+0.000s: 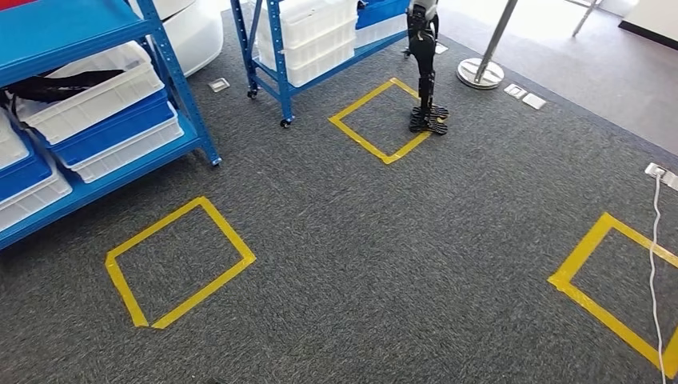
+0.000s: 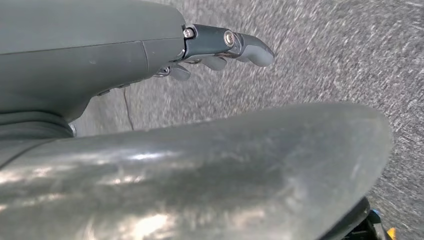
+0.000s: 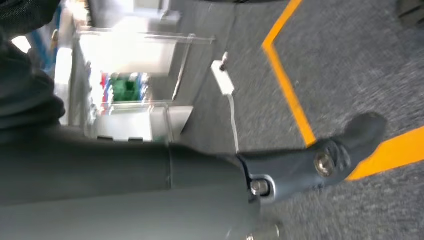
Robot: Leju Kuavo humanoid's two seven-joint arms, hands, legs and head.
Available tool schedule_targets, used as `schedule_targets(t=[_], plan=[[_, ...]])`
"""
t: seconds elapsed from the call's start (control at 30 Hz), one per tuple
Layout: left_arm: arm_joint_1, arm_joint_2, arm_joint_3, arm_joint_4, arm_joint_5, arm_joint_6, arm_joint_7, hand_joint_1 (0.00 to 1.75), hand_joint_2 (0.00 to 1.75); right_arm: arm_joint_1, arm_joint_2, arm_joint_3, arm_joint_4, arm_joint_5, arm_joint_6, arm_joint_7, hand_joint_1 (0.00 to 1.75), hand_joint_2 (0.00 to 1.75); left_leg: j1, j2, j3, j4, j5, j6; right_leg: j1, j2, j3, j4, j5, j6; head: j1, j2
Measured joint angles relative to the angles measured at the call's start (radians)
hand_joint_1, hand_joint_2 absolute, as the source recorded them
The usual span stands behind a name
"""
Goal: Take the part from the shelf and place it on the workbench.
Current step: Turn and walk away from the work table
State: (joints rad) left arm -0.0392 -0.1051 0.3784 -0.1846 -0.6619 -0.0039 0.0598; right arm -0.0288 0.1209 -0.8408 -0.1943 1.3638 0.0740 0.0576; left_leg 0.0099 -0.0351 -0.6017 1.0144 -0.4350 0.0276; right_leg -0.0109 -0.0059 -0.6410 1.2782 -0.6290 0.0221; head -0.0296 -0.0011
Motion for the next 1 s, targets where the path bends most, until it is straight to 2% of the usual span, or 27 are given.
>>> schedule_targets(t=[0.03,0.07,0.1,0.13,0.17,0.2,0.23,0.27,0.3,0.33,0.37,0.43,0.47,0.5,0.53,0.57,0.6,0.67,0.7,0.73,0.8,0.83,0.87,0.93,0.97,1.0], plan=[[0.001,0.000,0.000,0.000,-0.001,-0.001,0.001,0.00,0.00,0.000,0.000,0.000,0.000,0.000,0.000,0.000,0.00,0.00,0.000,-0.017,-0.001,0.000,0.001,-0.001,-0.002,0.002,-0.009,0.010,0.004,0.007,0.000,0.000],[0.002,0.000,0.000,0.000,-0.001,-0.001,0.002,0.00,0.00,0.000,-0.001,0.000,0.000,0.000,0.000,0.000,0.00,0.00,0.001,-0.033,-0.001,0.001,0.003,-0.002,-0.005,0.004,0.003,-0.022,0.026,0.016,0.000,0.000],[0.003,0.000,0.000,0.000,-0.002,-0.002,0.002,0.00,0.00,0.000,-0.002,0.000,0.000,0.000,0.000,0.000,0.00,0.00,0.003,-0.049,-0.001,0.001,0.005,-0.006,-0.009,0.013,0.030,-0.085,0.057,0.027,0.000,0.000],[0.004,0.000,0.000,0.000,-0.003,-0.003,0.002,0.00,0.00,0.000,-0.002,0.000,0.001,0.000,0.000,0.000,0.00,0.00,0.003,-0.064,-0.002,0.002,0.006,-0.010,-0.014,0.035,0.061,-0.155,0.085,0.036,0.001,0.000],[0.003,0.000,0.000,0.000,-0.005,-0.003,0.002,0.00,0.00,-0.001,-0.003,0.000,0.001,0.001,0.000,-0.001,0.00,0.00,0.002,-0.077,-0.005,0.004,0.007,-0.016,-0.018,0.054,0.085,-0.213,0.108,0.037,0.003,0.000],[0.003,0.000,0.000,0.000,-0.006,-0.003,0.002,0.00,0.00,-0.002,-0.002,0.000,0.001,0.001,0.000,-0.001,0.00,0.00,0.001,-0.087,-0.008,0.005,0.009,-0.023,-0.020,0.069,0.099,-0.247,0.120,0.032,0.003,0.000],[0.004,0.001,0.000,0.000,-0.008,-0.003,0.002,0.00,0.00,-0.003,-0.002,0.000,0.002,0.002,0.000,-0.001,0.00,0.00,0.000,-0.096,-0.011,0.004,0.011,-0.030,-0.018,0.076,0.104,-0.260,0.124,0.023,0.002,0.000],[0.006,0.001,0.000,0.000,-0.009,-0.003,0.003,0.00,0.00,-0.004,-0.002,0.000,0.002,0.002,0.000,-0.001,0.00,0.00,0.001,-0.104,-0.014,0.002,0.014,-0.037,-0.015,0.065,0.105,-0.260,0.128,0.012,0.002,0.000],[0.009,0.002,0.000,0.000,-0.010,-0.003,0.003,0.00,0.00,-0.005,-0.002,0.000,0.002,0.003,-0.001,-0.001,0.00,0.00,0.003,-0.103,-0.016,0.002,0.016,-0.042,-0.015,0.054,0.107,-0.261,0.131,0.003,0.000,0.000],[0.012,0.002,0.000,0.000,-0.011,-0.003,0.004,0.00,0.00,-0.005,-0.003,0.000,0.002,0.003,-0.001,-0.001,0.00,0.00,0.003,-0.086,-0.021,0.009,0.012,-0.046,-0.015,0.043,0.109,-0.263,0.135,-0.005,-0.002,0.000],[0.013,0.002,0.000,0.000,-0.013,-0.003,0.005,0.00,0.00,-0.003,-0.003,0.000,0.002,0.004,-0.001,-0.001,0.00,0.00,0.002,-0.057,-0.032,0.035,-0.006,-0.050,-0.016,0.030,0.109,-0.264,0.137,-0.012,-0.006,0.000],[0.010,0.002,0.000,0.000,-0.015,-0.004,0.006,0.00,0.00,0.002,-0.003,0.000,0.002,0.005,-0.001,-0.001,0.00,0.00,0.000,0.007,-0.078,0.143,-0.070,-0.054,-0.012,0.002,0.110,-0.265,0.137,-0.022,-0.014,0.000],[0.009,0.002,0.000,0.000,-0.015,-0.004,0.006,0.00,0.00,0.004,-0.003,0.000,0.002,0.005,-0.001,-0.001,0.00,0.00,0.001,0.023,-0.108,0.211,-0.104,-0.055,-0.008,-0.014,0.110,-0.265,0.136,-0.026,-0.016,0.000],[0.008,0.001,0.000,0.000,-0.016,-0.004,0.005,0.00,0.00,0.005,-0.003,0.000,0.002,0.006,-0.001,-0.001,0.00,0.00,0.001,0.029,-0.130,0.263,-0.124,-0.056,-0.005,-0.030,0.111,-0.265,0.135,-0.027,-0.016,0.000],[0.008,0.001,0.000,0.000,-0.016,-0.004,0.004,0.00,0.00,0.005,-0.003,0.000,0.002,0.006,-0.001,-0.001,0.00,0.00,0.002,0.031,-0.137,0.284,-0.126,-0.055,-0.003,-0.045,0.111,-0.264,0.133,-0.029,-0.016,0.000],[0.010,0.001,0.000,0.000,-0.017,-0.004,0.002,0.00,0.00,0.004,-0.003,0.000,0.002,0.006,-0.001,-0.001,0.00,0.00,0.001,0.035,-0.125,0.268,-0.111,-0.053,-0.001,-0.058,0.113,-0.264,0.132,-0.030,-0.016,0.000],[0.010,0.001,0.000,0.000,-0.018,-0.003,0.000,0.00,0.00,0.004,-0.002,0.000,0.002,0.006,-0.001,-0.001,0.00,0.00,0.001,0.043,-0.092,0.213,-0.081,-0.050,0.000,-0.071,0.116,-0.264,0.130,-0.031,-0.016,0.000],[0.008,0.001,0.000,0.000,-0.018,-0.003,-0.006,0.00,0.00,0.003,-0.001,0.000,0.002,0.006,-0.002,-0.003,0.00,0.00,-0.006,0.082,-0.018,0.083,-0.035,-0.039,0.005,-0.094,0.122,-0.264,0.124,-0.028,-0.016,0.000],[0.006,0.001,0.000,0.000,-0.018,-0.003,-0.009,0.00,0.00,0.003,0.000,0.000,0.002,0.006,-0.003,-0.004,0.00,0.00,-0.011,0.096,0.004,0.041,-0.025,-0.033,0.008,-0.104,0.124,-0.263,0.121,-0.024,-0.015,0.000],[0.004,0.001,0.000,0.000,-0.018,-0.003,-0.011,0.00,0.00,0.002,0.000,0.000,0.002,0.006,-0.003,-0.005,0.00,0.00,-0.016,0.103,0.011,0.024,-0.025,-0.028,0.011,-0.114,0.126,-0.263,0.119,-0.020,-0.015,0.000],[0.005,0.001,0.000,0.000,-0.018,-0.003,-0.012,0.00,0.00,-0.001,0.001,0.000,0.002,0.006,-0.004,-0.005,0.00,0.00,-0.020,0.083,0.009,0.018,-0.023,-0.019,0.013,-0.131,0.131,-0.265,0.115,-0.011,-0.015,0.000],[0.007,0.001,0.000,0.000,-0.018,-0.004,-0.013,0.00,0.00,-0.003,0.001,0.000,0.002,0.006,-0.004,-0.005,0.00,0.00,-0.018,0.071,0.011,0.013,-0.020,-0.013,0.012,-0.122,0.130,-0.261,0.111,-0.006,-0.014,0.000],[0.007,0.001,0.000,0.000,-0.018,-0.004,-0.013,0.00,0.00,-0.004,0.000,0.000,0.002,0.006,-0.005,-0.005,0.00,0.00,-0.014,0.059,0.012,0.008,-0.016,-0.006,0.011,-0.099,0.123,-0.243,0.099,-0.004,-0.013,0.000],[0.004,0.000,0.000,0.000,-0.019,-0.004,-0.013,0.00,0.00,-0.002,0.000,0.000,0.002,0.006,-0.005,-0.006,0.00,0.00,-0.007,0.035,0.010,0.003,-0.008,0.005,0.007,-0.034,0.078,-0.152,0.054,-0.006,-0.008,0.000],[0.002,0.000,0.000,0.000,-0.019,-0.005,-0.013,0.00,0.00,-0.001,0.000,0.000,0.002,0.006,-0.005,-0.006,0.00,0.00,-0.006,0.025,0.008,0.003,-0.006,0.008,0.006,-0.016,0.054,-0.104,0.032,-0.009,-0.006,0.000],[0.001,0.000,0.000,0.000,-0.019,-0.005,-0.013,0.00,0.00,-0.001,0.000,0.000,0.002,0.006,-0.005,-0.006,0.00,0.00,-0.006,0.018,0.006,0.003,-0.005,0.009,0.005,-0.008,0.037,-0.069,0.018,-0.011,-0.005,0.000]])
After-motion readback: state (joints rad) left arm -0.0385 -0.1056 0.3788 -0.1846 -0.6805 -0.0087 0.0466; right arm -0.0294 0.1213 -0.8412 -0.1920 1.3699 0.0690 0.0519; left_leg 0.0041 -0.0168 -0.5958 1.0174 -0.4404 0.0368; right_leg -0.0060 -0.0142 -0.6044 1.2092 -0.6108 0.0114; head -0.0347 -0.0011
